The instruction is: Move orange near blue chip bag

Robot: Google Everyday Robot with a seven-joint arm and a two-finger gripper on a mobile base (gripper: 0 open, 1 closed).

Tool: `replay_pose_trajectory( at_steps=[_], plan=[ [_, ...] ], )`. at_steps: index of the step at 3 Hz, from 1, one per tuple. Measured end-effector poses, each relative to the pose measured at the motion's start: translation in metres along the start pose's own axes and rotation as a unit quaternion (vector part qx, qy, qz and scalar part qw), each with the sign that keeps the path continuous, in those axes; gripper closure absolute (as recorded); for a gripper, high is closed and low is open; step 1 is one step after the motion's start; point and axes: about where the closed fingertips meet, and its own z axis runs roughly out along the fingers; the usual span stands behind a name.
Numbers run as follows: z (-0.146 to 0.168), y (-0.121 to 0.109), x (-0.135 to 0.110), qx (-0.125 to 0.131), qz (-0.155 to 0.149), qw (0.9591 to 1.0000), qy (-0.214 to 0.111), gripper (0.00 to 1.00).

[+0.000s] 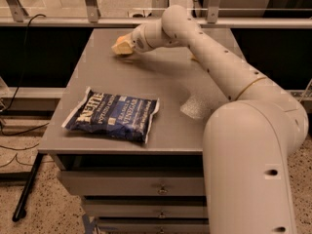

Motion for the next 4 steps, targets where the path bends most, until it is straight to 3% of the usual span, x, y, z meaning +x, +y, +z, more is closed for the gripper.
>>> replay_pose_trajectory(
  at_steps=[1,3,4],
  plan=[
    [-0.017,0.002,-0.008,0.001,-0.009,0.9999,-0.008,0.96],
    [-0.069,0.029,-0.013,-0.024,-0.052,0.9983,-0.008,1.0],
    [-0.1,0.05,0.002,-0.046,-0.067,0.9967,0.001,1.0]
  ],
)
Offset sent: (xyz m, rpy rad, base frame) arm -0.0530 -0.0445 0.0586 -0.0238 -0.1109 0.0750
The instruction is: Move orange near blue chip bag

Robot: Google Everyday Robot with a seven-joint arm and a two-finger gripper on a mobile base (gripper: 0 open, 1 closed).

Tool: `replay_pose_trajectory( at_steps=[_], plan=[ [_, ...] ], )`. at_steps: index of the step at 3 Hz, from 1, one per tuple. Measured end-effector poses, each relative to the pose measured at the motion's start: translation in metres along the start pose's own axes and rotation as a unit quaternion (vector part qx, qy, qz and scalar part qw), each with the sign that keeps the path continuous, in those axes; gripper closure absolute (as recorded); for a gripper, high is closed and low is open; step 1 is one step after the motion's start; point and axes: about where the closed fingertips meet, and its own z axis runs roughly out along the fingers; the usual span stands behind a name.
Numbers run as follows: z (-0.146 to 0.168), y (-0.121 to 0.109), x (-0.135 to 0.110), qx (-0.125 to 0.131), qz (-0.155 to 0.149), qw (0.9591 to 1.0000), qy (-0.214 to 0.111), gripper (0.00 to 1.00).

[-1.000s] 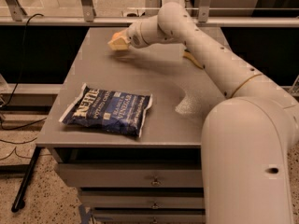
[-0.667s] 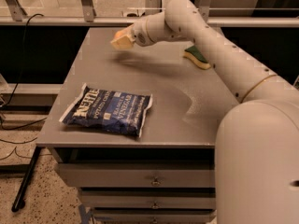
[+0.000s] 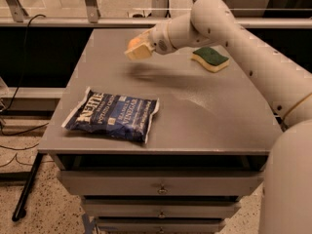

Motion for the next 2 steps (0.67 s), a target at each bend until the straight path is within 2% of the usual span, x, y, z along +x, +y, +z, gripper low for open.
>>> replay_pose_trajectory(
  at_steps=[1,2],
  plan=[
    [-0.024,0.025,0.012,-0.03,-0.017,0.9994,0.002,1.0],
    [-0.041,0.053,0.021,-0.075,-0.047,0.9961,0.0,1.0]
  ],
)
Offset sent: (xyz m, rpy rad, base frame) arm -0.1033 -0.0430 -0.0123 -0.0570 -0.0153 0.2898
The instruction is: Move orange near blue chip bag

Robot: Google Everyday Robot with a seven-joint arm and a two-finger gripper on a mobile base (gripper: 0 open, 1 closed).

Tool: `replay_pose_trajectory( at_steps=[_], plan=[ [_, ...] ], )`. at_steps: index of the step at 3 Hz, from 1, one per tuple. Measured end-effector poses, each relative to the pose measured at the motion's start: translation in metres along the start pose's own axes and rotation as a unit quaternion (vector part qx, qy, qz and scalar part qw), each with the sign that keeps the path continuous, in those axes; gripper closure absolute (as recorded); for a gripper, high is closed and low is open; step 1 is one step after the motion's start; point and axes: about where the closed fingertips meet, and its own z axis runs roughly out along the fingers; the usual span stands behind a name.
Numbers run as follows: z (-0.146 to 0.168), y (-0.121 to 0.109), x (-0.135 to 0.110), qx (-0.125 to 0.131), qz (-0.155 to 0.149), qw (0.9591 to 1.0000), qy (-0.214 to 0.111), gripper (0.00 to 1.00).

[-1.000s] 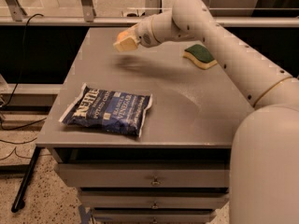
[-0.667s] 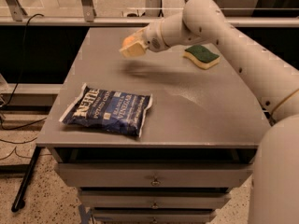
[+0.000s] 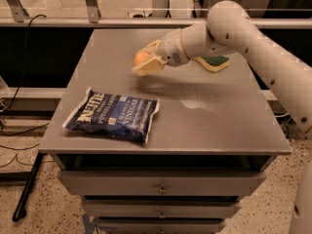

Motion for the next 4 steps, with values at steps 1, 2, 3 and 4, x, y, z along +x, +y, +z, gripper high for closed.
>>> replay_pose_trajectory(
  at_steps=[1,2,3,4],
  plan=[
    [-0.01,0.03,0.001,-0.061,-0.025,0.9978,0.001,1.0],
    [-0.012,0.046,0.007,-0.1,-0.028,0.9946,0.001,1.0],
    [-0.02,0.056,0.024,-0.137,-0.028,0.9901,0.008,1.0],
    [-0.031,0.061,0.038,-0.162,-0.029,0.9863,0.014,1.0]
  ],
)
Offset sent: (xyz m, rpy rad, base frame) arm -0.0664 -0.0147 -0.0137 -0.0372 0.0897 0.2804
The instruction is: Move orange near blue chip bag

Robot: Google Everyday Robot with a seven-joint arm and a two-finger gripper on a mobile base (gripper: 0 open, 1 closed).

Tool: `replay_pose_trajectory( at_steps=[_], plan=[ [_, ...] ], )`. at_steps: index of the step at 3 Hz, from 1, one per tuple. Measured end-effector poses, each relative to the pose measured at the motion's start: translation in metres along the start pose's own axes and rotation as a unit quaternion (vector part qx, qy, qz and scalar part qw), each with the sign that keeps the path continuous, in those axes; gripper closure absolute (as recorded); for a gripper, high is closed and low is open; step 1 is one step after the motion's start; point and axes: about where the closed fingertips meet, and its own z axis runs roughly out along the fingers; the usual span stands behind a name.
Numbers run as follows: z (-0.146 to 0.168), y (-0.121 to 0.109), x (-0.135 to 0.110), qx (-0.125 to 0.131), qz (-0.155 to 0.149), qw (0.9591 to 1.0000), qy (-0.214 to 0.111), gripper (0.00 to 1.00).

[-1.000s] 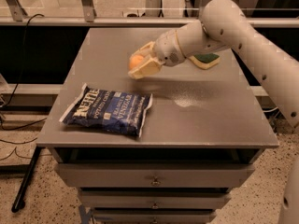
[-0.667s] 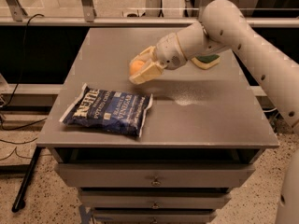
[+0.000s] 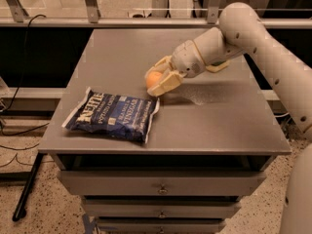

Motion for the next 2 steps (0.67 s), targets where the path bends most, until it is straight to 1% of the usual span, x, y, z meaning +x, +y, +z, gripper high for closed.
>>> replay_pose_trajectory(
  at_steps=[1,2],
  plan=[
    [-0.0089,0.0079,0.0096,-0.02,-0.005,0.9998,0.007,1.0],
    [-0.0113,0.0132,0.0121,-0.039,-0.012,0.9991,0.01,0.82]
  ],
)
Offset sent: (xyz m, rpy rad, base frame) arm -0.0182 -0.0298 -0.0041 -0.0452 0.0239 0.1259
